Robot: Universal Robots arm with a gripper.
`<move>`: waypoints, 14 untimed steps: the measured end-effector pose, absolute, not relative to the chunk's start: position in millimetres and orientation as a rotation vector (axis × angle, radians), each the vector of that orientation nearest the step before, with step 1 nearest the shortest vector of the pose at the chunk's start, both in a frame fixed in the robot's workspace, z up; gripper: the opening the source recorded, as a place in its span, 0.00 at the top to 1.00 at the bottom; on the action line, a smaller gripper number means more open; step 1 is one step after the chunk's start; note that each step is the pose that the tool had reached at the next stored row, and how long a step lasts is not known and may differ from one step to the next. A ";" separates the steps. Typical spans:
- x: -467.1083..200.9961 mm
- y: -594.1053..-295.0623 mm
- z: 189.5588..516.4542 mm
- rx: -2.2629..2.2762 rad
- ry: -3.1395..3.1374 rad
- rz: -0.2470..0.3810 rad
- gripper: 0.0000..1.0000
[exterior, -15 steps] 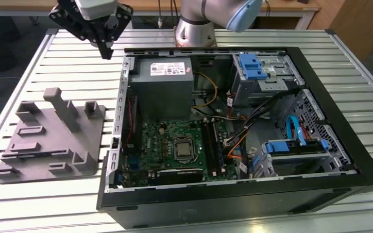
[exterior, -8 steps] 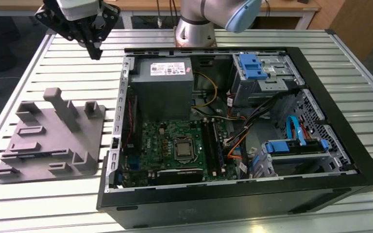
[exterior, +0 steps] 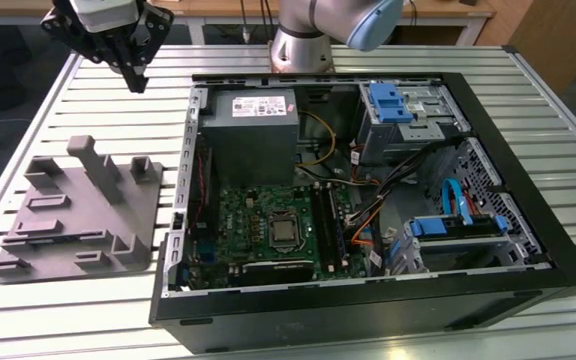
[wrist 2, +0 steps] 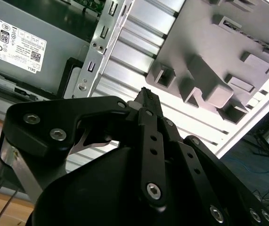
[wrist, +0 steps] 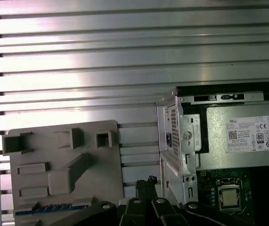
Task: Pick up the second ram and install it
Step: 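Reach for the second ram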
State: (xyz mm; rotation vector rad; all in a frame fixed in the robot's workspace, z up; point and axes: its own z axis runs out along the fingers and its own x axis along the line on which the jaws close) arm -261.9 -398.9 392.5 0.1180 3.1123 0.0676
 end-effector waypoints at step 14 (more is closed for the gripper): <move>-279.9 -398.9 391.8 0.118 3.112 0.068 0.90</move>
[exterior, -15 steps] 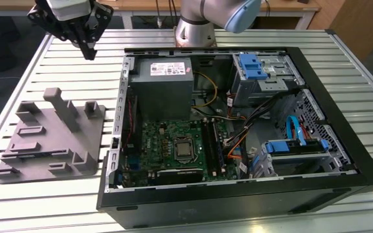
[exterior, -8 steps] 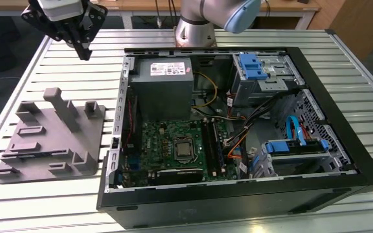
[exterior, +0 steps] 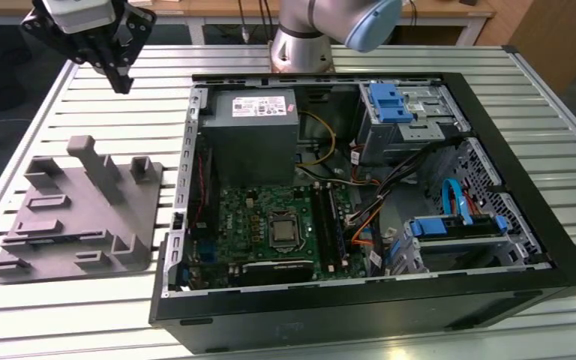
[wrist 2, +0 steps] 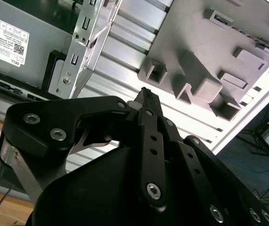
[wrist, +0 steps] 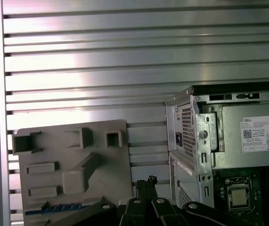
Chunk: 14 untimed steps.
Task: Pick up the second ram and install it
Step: 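Reach for the second ram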
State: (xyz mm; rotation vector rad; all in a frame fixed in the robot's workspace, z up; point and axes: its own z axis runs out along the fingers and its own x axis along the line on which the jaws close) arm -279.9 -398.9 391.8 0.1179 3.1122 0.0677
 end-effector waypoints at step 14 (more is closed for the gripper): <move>-295.9 -398.9 391.0 0.118 3.112 0.068 0.90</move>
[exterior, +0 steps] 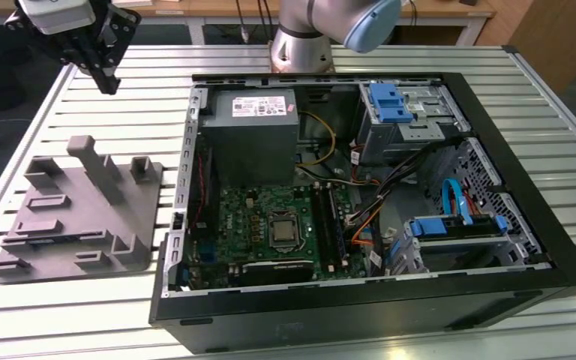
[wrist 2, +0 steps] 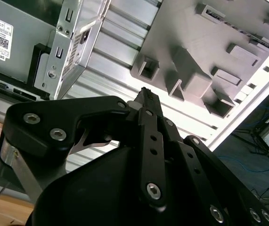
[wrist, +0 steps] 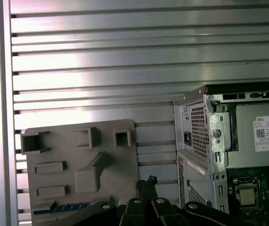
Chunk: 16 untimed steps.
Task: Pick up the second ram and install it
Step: 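Reach for the second ram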
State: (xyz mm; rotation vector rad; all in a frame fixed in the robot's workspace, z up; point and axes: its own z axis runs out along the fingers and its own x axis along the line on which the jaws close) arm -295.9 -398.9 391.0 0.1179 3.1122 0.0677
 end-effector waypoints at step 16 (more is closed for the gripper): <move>-311.9 -398.9 390.1 0.118 3.112 0.068 0.90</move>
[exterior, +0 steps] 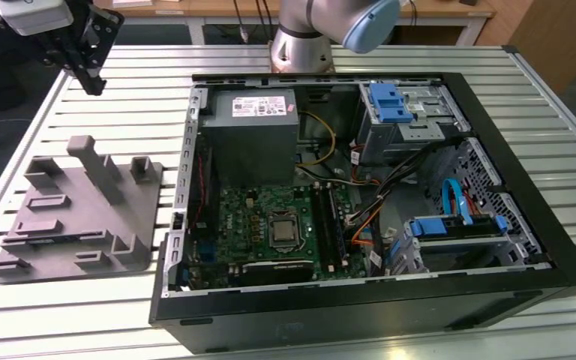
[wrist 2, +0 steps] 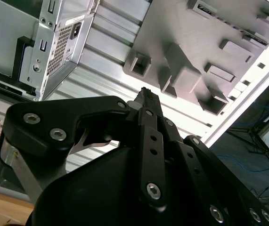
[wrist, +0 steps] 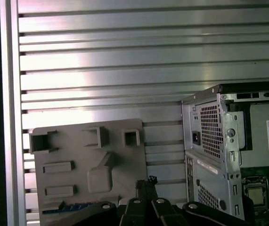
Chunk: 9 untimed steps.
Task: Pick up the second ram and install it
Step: 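Reach for the second ram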
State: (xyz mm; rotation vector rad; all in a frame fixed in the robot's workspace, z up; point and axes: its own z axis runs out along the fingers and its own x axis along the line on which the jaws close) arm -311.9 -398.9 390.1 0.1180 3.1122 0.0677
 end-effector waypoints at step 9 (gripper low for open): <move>-318.6 -398.9 389.7 0.118 3.112 0.068 0.90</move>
